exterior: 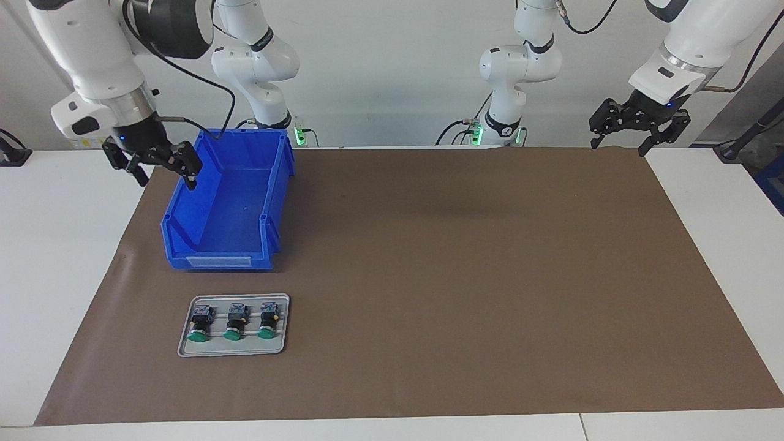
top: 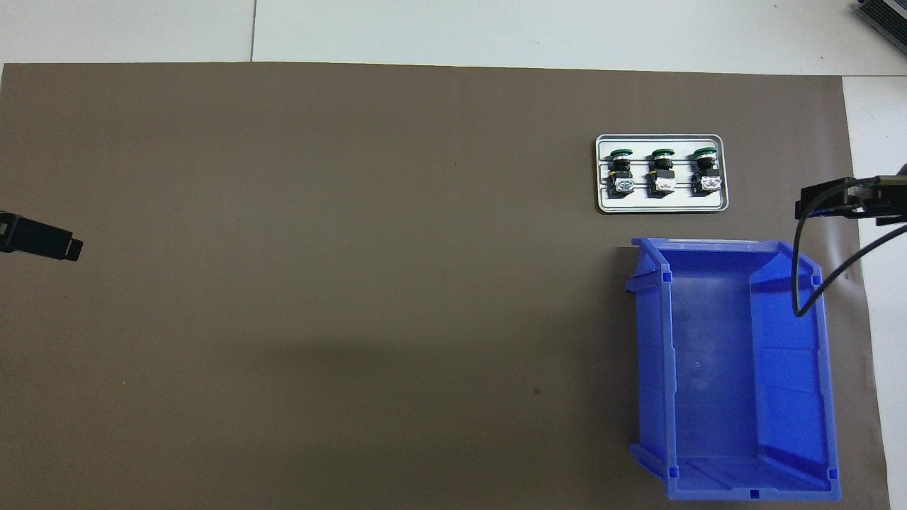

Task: Place and press button with both arms
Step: 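Reach the right gripper to the metal tray and grasp a button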

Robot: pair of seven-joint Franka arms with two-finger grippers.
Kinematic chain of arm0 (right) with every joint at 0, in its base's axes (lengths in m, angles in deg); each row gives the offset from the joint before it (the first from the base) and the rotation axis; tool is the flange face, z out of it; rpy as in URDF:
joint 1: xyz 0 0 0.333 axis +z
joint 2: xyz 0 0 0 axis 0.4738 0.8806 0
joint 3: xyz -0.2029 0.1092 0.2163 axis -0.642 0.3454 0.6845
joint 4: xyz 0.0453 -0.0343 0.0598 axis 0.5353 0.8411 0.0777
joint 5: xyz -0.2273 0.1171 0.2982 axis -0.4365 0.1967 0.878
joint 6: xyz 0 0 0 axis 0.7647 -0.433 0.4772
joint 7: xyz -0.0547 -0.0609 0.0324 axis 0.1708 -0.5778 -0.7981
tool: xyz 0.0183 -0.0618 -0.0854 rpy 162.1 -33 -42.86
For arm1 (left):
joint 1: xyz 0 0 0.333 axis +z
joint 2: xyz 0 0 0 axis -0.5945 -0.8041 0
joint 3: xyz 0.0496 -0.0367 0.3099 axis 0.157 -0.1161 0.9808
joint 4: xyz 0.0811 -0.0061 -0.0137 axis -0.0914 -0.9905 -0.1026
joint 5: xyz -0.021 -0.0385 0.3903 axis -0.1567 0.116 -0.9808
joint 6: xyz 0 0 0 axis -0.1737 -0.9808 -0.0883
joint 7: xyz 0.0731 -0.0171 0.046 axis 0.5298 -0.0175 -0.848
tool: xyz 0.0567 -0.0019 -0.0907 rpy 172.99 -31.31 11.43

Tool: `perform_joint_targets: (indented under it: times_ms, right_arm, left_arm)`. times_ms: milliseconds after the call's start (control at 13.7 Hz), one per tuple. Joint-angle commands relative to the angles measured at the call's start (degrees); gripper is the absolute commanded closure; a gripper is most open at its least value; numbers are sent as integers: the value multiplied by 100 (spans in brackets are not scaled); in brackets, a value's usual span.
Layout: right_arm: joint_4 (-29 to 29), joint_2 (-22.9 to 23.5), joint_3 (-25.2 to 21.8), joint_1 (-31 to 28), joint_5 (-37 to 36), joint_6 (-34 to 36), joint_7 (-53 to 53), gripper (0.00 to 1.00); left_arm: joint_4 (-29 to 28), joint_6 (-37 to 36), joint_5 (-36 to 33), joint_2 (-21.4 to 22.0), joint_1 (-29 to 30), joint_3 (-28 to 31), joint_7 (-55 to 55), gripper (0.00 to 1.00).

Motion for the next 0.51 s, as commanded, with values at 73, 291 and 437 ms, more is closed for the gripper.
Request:
perform_joint_targets:
  times_ms: [73, 291, 437]
  right_arm:
    - [45, 828, 24, 40, 153, -1186, -95, 0]
    - [37, 1487, 33, 58, 357, -2127, -157, 0]
    - [63, 1813, 50, 136, 366, -2497, -157, 0]
  left_arm:
    - [-198, 110, -62, 160, -5, 19, 34, 0]
    - [-198, 110, -62, 160, -5, 19, 34, 0]
    - [-198, 110, -62, 160, -5, 19, 34, 0]
